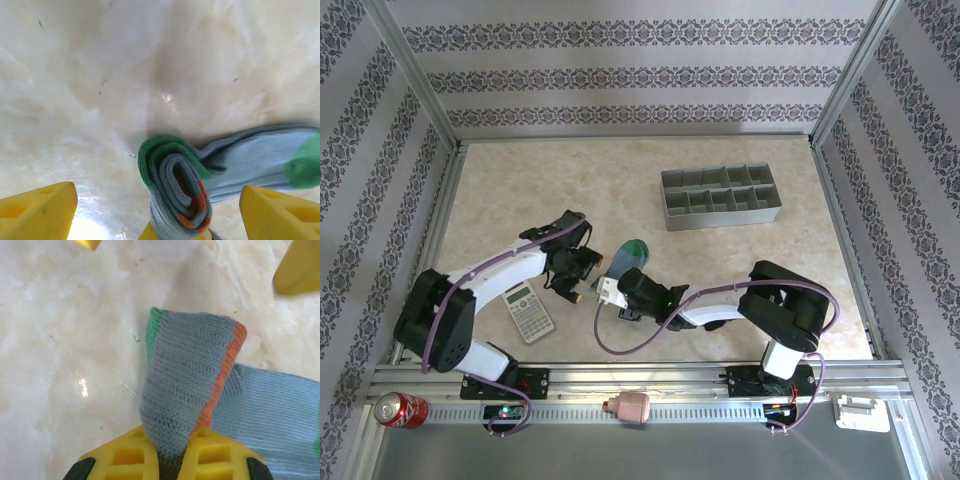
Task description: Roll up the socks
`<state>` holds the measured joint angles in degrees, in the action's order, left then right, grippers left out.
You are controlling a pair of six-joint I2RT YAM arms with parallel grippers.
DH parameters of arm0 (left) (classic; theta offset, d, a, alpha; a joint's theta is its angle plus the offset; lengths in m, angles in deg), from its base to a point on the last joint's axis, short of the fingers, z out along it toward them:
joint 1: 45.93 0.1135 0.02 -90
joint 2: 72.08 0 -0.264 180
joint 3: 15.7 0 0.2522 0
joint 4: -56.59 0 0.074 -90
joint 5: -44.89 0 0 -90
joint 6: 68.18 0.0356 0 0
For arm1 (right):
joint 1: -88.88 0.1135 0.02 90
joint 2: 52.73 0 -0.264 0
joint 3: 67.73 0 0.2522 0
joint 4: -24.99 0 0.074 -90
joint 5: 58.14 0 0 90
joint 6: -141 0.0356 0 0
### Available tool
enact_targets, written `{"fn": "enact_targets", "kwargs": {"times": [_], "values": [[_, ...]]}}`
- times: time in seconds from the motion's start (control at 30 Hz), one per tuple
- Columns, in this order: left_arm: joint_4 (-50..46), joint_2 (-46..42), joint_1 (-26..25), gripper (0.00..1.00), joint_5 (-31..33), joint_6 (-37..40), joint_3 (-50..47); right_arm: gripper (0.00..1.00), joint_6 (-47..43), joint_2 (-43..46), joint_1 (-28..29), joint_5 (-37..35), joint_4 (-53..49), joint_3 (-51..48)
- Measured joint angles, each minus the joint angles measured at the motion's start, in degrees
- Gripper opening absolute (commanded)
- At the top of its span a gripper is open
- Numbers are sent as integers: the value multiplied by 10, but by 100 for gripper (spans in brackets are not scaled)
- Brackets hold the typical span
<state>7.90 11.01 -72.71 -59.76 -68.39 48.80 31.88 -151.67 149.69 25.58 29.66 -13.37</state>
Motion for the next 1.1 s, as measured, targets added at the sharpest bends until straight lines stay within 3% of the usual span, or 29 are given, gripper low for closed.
{"fn": "enact_targets", "kwargs": {"times": [0.27, 0.53, 0.8, 1.1], "values": [[48, -57, 21, 69, 2, 24, -45, 0, 57, -2, -65, 144, 25, -8], [161, -85, 5, 66, -21, 43, -106, 0, 111, -31, -136, 299, 32, 11], [258, -63, -30, 62, -37, 41, -134, 0, 149, -68, -175, 405, 18, 45], [279, 8, -40, 57, -46, 44, -129, 0, 176, -98, -202, 478, -10, 77]]}}
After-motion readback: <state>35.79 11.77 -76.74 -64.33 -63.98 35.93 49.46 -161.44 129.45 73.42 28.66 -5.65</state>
